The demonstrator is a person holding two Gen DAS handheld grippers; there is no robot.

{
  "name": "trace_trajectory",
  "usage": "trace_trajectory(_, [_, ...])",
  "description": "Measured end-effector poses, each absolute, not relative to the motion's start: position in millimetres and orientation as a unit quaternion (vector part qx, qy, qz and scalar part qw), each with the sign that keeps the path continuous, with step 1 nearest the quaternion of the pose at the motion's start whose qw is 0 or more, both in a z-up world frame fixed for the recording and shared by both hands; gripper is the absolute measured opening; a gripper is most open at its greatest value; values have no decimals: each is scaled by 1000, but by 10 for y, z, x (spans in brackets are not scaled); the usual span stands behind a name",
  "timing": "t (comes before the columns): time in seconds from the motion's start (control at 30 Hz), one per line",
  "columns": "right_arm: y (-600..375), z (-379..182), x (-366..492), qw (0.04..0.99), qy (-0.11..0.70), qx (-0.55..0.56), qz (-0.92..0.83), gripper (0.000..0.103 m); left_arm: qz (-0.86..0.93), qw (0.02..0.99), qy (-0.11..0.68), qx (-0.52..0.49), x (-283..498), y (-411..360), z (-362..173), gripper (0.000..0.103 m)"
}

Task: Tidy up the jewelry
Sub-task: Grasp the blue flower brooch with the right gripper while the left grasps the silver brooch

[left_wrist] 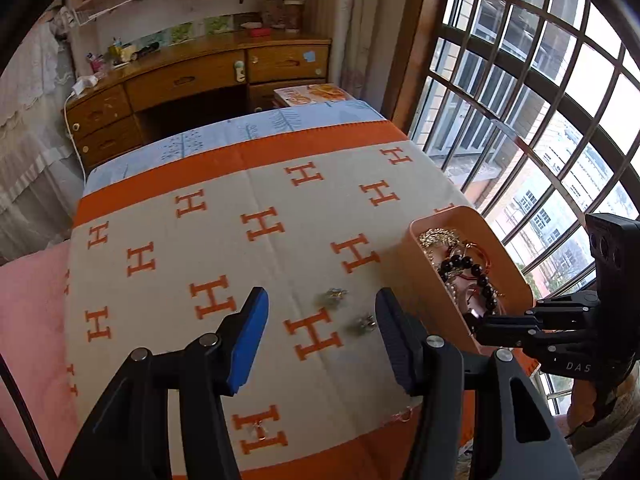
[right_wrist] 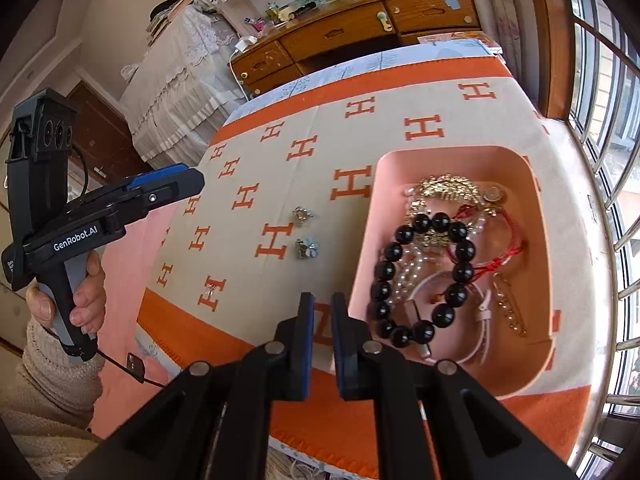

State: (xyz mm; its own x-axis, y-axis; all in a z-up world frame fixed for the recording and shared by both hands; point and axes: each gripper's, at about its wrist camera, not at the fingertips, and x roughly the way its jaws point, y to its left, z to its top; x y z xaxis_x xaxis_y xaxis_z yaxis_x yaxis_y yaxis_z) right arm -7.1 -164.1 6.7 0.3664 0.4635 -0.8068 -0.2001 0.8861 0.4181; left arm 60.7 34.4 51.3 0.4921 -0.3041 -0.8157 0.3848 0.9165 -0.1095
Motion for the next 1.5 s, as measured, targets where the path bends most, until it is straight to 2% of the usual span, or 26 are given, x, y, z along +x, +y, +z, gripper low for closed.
trace_trajectory(0.17, [-1344, 27, 36, 811, 537, 109, 208, 9, -176, 866, 467, 39, 508, 726, 453, 55])
trace_trajectory(0.27, [-1183, -22, 90, 814, 538, 90, 199, 10, -169, 868, 465, 45, 487, 827, 369, 62])
trace_trajectory(0.33, [-1076, -75, 126, 818, 538, 73, 191, 23, -168, 868, 464, 48, 495, 854, 284, 67])
trace_trajectory(0.4, [-975, -143, 178, 822, 537, 55, 182, 26, -171, 866, 466, 54, 522, 841, 172, 67])
trace_trajectory(0.9, [-660, -545, 400, 840, 531, -45, 106, 25, -248, 833, 492, 57, 1023, 326, -447, 67])
trace_trajectory(0.97, [-663, -543, 375, 843, 524, -56, 104, 15, -261, 828, 494, 55, 1051, 263, -481, 67])
trace_trajectory(1.3, [-791, -431, 204, 843, 517, -24, 143, 15, -294, 813, 497, 74, 1138, -88, -599, 67])
trace_trajectory(1.33, [-805, -423, 183, 843, 517, -22, 148, 15, -296, 811, 498, 77, 1145, -124, -612, 66])
trace_trajectory(1.43, [-825, -390, 130, 846, 511, -19, 155, 15, -301, 804, 505, 87, 1172, -218, -670, 54])
trace_trajectory(1.5, [-846, -371, 112, 847, 508, -14, 160, 15, -302, 800, 511, 93, 1184, -257, -714, 39])
